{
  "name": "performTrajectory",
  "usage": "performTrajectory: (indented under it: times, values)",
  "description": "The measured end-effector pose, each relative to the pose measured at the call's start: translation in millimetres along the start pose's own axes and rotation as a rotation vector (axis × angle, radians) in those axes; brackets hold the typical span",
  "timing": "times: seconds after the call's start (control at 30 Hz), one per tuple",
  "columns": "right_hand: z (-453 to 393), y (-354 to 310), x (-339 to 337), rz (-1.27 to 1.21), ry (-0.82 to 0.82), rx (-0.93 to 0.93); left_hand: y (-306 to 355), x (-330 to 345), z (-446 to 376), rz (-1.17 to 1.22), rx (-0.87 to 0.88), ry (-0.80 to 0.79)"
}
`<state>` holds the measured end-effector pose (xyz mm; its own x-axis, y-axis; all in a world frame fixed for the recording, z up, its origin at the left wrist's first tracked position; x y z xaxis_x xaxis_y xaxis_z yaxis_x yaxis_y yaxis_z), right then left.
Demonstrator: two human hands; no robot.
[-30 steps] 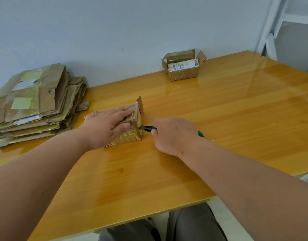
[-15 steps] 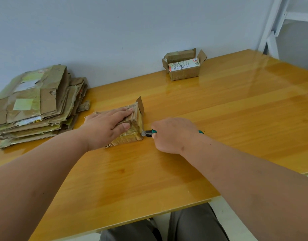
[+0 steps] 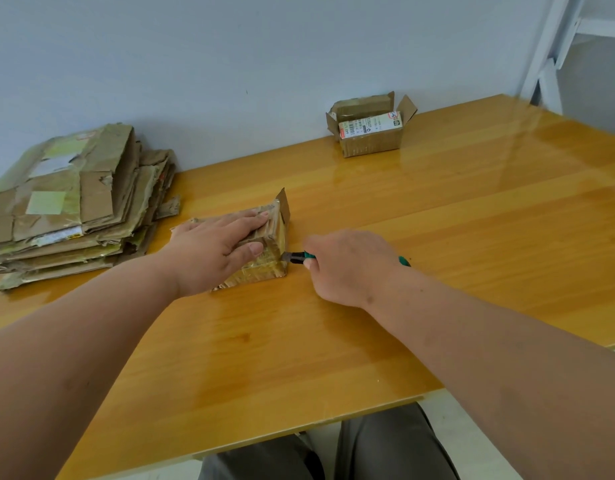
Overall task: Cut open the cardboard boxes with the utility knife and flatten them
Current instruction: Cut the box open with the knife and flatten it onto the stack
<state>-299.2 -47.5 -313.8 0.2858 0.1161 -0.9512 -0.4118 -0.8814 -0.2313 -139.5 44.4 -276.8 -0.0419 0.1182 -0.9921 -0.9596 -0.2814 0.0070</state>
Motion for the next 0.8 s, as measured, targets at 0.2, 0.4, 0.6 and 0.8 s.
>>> performTrajectory:
  times: [0.2, 0.4, 0.6, 0.8]
  values:
    - [-1, -4, 1, 0.037, -0.053, -0.008, 0, -2, 1, 0.014, -0.004, -0.014]
    - [-1, -7, 1, 0.097, -0.085, 0.024, 1, -3, 1, -0.001, -0.003, -0.037]
    - [4, -14, 0, 0.172, -0.146, -0.009, -1, -3, 1, 0.013, -0.017, -0.038]
    - [3, -4, 0, 0.141, -0.169, 0.034, -1, -6, 1, 0.034, -0.035, -0.046]
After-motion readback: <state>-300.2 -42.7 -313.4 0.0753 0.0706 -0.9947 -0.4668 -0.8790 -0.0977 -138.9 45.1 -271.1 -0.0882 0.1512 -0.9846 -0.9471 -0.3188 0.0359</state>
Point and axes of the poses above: each hand's wrist, its own z-axis away from the middle knuckle, its own x-axis out of the palm, y = z × x, the point moved 5 cm from there along -z, towards the middle knuckle, and after that the axes turned 3 degrees about -x, right-handed, at the moved point
